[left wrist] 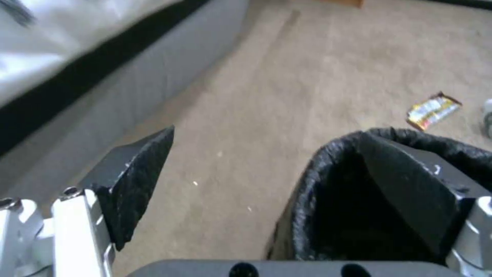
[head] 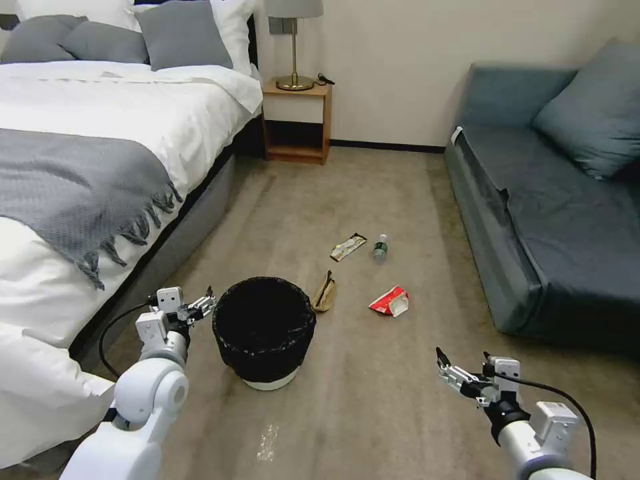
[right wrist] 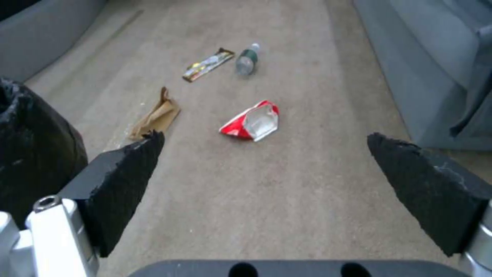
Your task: Pick up the trash bin, then pick up the garbage on the floor and place it into the trash bin.
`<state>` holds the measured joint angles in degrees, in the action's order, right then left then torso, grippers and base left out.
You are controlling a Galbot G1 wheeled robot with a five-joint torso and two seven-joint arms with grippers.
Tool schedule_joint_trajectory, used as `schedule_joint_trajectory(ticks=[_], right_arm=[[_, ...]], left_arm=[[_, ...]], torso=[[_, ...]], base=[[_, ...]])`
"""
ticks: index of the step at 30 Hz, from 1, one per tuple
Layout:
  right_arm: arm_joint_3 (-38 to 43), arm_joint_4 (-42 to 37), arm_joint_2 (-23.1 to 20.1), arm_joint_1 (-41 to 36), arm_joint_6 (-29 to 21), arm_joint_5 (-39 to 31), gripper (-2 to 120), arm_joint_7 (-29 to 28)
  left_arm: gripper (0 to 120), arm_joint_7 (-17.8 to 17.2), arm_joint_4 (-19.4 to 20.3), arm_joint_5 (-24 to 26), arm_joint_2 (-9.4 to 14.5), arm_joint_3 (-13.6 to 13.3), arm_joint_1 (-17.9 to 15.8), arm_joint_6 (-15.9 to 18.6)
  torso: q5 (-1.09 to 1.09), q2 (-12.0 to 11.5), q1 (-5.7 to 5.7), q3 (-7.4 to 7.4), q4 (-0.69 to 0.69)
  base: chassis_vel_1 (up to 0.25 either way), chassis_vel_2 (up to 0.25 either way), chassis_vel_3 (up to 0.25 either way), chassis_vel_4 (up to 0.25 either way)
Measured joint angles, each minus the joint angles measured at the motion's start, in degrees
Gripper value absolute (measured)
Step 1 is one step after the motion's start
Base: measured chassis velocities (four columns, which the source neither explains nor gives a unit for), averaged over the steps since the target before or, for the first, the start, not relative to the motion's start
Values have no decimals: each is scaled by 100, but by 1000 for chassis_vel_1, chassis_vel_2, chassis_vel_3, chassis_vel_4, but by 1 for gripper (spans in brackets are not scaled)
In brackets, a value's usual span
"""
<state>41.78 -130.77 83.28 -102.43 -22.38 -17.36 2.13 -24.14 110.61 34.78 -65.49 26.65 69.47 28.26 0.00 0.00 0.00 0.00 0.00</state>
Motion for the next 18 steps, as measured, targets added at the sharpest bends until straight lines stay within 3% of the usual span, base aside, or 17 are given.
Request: schedule_joint_trajectory(ticks=[5,18], right_arm=[[2,31,79,-38,87,131,100,1],[152,-85,190,-193,180,176,100,4]], left_arm=[[97,-240,-174,515,-37,-241,-303,504],[97,-782,-419,854,-160,-562,-404,894]], torso=[[0,0,0,0,-1],[0,0,0,0,0]], base=[[0,0,0,0],[0,0,0,0]])
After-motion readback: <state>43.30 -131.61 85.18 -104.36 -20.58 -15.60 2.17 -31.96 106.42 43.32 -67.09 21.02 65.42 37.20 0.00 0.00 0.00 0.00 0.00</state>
